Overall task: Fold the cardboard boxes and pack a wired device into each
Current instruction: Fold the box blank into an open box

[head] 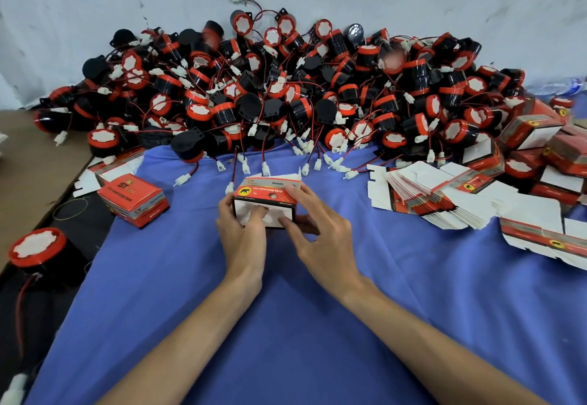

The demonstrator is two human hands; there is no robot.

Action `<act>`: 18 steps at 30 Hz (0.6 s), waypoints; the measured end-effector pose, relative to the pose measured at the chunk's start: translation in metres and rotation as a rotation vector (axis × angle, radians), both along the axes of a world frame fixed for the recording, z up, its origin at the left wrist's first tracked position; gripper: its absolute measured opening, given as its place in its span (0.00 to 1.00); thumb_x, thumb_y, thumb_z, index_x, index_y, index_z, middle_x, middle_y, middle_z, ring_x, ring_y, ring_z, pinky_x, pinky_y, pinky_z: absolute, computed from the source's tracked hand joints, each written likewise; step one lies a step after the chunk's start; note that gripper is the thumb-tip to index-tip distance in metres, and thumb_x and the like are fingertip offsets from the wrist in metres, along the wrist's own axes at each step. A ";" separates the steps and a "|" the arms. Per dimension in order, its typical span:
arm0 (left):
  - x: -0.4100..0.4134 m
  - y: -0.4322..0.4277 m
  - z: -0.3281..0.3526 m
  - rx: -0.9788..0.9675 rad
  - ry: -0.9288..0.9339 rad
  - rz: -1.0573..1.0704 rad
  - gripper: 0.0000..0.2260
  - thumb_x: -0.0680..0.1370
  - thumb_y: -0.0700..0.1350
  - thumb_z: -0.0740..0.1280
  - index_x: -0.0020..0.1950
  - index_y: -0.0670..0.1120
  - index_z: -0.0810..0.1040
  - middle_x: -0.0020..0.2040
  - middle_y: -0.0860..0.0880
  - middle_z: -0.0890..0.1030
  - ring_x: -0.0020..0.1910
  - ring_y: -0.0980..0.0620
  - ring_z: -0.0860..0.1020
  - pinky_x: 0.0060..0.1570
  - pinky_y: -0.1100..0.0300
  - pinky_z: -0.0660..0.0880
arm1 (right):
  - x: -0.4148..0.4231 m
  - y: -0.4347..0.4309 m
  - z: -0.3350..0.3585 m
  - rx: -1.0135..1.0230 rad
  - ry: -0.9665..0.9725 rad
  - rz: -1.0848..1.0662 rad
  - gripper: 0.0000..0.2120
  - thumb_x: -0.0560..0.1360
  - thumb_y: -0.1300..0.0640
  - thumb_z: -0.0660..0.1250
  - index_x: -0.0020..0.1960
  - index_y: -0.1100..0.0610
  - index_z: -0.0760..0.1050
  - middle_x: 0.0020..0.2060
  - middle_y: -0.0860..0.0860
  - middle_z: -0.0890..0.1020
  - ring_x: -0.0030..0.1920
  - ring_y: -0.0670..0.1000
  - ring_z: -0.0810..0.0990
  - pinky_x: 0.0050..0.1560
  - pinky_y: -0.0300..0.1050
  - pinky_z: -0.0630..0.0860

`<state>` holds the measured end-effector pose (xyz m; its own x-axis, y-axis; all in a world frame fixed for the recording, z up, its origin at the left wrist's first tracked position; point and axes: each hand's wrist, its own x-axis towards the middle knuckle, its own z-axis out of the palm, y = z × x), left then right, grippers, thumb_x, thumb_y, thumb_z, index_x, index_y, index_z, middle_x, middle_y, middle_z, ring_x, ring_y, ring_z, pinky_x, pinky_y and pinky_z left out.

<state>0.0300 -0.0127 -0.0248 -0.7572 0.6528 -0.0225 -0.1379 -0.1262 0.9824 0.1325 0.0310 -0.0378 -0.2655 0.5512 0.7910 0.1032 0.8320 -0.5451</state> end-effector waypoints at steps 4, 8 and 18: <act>-0.001 0.001 0.001 0.043 -0.164 -0.043 0.18 0.76 0.39 0.65 0.65 0.49 0.69 0.53 0.49 0.81 0.42 0.55 0.83 0.33 0.62 0.78 | 0.002 0.000 0.001 -0.043 0.015 0.029 0.22 0.72 0.65 0.71 0.65 0.61 0.74 0.62 0.47 0.75 0.55 0.57 0.82 0.49 0.55 0.81; -0.003 -0.001 0.004 0.078 -0.227 -0.038 0.19 0.76 0.37 0.65 0.65 0.47 0.69 0.54 0.46 0.81 0.47 0.48 0.82 0.38 0.55 0.80 | 0.001 -0.006 0.003 -0.138 0.009 0.066 0.21 0.74 0.57 0.71 0.66 0.56 0.74 0.62 0.45 0.75 0.53 0.51 0.83 0.51 0.42 0.80; -0.001 -0.001 -0.002 0.203 -0.220 0.012 0.16 0.77 0.33 0.62 0.61 0.48 0.72 0.50 0.48 0.81 0.43 0.51 0.81 0.34 0.58 0.78 | -0.001 -0.011 0.007 -0.309 -0.083 0.054 0.17 0.73 0.43 0.67 0.60 0.40 0.69 0.68 0.45 0.72 0.64 0.40 0.74 0.55 0.32 0.74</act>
<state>0.0291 -0.0133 -0.0270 -0.7562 0.6518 -0.0569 -0.3422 -0.3198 0.8835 0.1314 0.0200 -0.0304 -0.3576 0.7450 0.5631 0.1184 0.6343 -0.7640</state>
